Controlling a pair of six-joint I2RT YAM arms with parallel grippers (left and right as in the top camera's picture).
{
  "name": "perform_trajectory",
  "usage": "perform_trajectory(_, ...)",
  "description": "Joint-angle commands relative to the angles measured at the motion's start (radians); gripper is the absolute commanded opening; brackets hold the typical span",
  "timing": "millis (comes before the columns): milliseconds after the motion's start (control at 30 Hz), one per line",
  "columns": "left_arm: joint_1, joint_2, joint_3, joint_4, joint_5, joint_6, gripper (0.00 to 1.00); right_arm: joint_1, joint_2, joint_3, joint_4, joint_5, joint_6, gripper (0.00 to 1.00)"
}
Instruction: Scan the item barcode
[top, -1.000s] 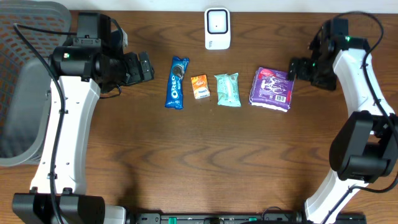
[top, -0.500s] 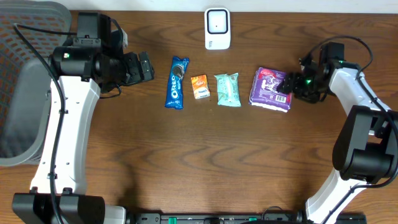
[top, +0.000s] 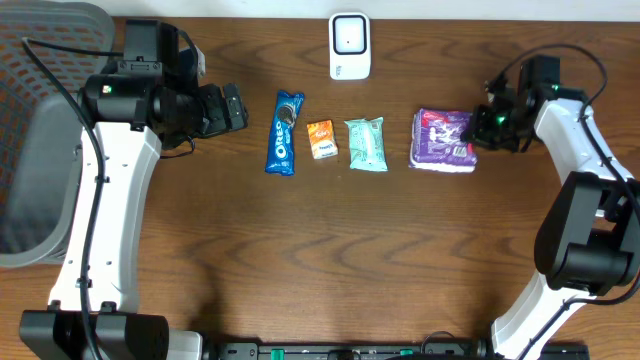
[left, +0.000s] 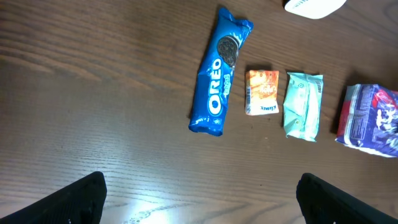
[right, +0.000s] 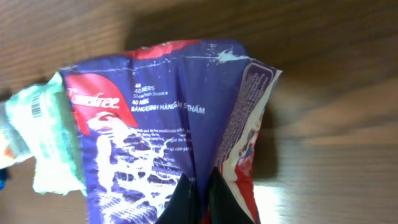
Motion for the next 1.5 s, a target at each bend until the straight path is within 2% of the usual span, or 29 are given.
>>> perform_trajectory(0,0.002,0.002,-0.003,0.0,-0.01,0.013,0.98,0.043,-0.066,0.074,-0.032,0.201,-0.006,0.01)
perform_trajectory(267,0.002,0.002,-0.003,0.0,-0.01,0.013,0.98,0.223,-0.095,0.088,-0.082,0.922,0.108,0.01)
perform_trajectory(333,0.002,0.002,-0.003,0.0,-0.01,0.013,0.98,0.258,-0.09,0.085,-0.079,0.984,0.116,0.01)
perform_trajectory(367,0.002,0.002,-0.003,0.0,-0.01,0.013,0.98,0.27,-0.089,0.084,-0.071,0.982,0.116,0.05)
perform_trajectory(400,0.002,0.002,-0.003,0.0,-0.01,0.013,0.98,0.277,-0.088,0.08,-0.061,0.969,0.115,0.15)
perform_trajectory(467,0.002,0.002,-0.003,0.0,-0.01,0.013,0.98,0.277,-0.088,0.075,-0.043,0.912,0.115,0.46)
perform_trajectory(500,0.002,0.002,-0.003,0.0,-0.01,0.013,0.98,0.267,-0.088,0.075,-0.036,0.874,0.115,0.57)
perform_trajectory(533,0.002,0.002,-0.003,0.0,-0.01,0.013,0.98,0.249,-0.088,0.075,-0.027,0.816,0.114,0.64)
perform_trajectory(600,0.002,0.002,-0.003,0.0,-0.01,0.013,0.98,0.206,-0.088,0.075,-0.015,0.687,0.113,0.71)
perform_trajectory(767,0.002,0.002,-0.003,0.0,-0.01,0.013,0.98,0.03,-0.077,0.073,-0.002,0.228,0.026,0.73)
perform_trajectory(900,0.002,0.002,-0.003,0.0,-0.01,0.013,0.98,-0.078,-0.046,0.05,-0.002,-0.087,-0.126,0.91)
perform_trajectory(1067,0.002,0.002,-0.003,0.0,-0.01,0.013,0.98,-0.147,0.029,0.011,0.02,-0.195,-0.174,0.96)
perform_trajectory(1200,0.002,0.002,-0.003,0.0,-0.01,0.013,0.98,-0.172,0.125,0.009,0.059,-0.412,-0.223,0.96)
perform_trajectory(1367,0.002,0.002,-0.003,0.0,-0.01,0.013,0.98,-0.172,0.237,0.009,0.103,-0.444,-0.219,0.87)
perform_trajectory(1467,0.002,0.002,-0.003,0.0,-0.01,0.013,0.98,-0.173,0.275,0.01,0.105,-0.444,-0.218,0.67)
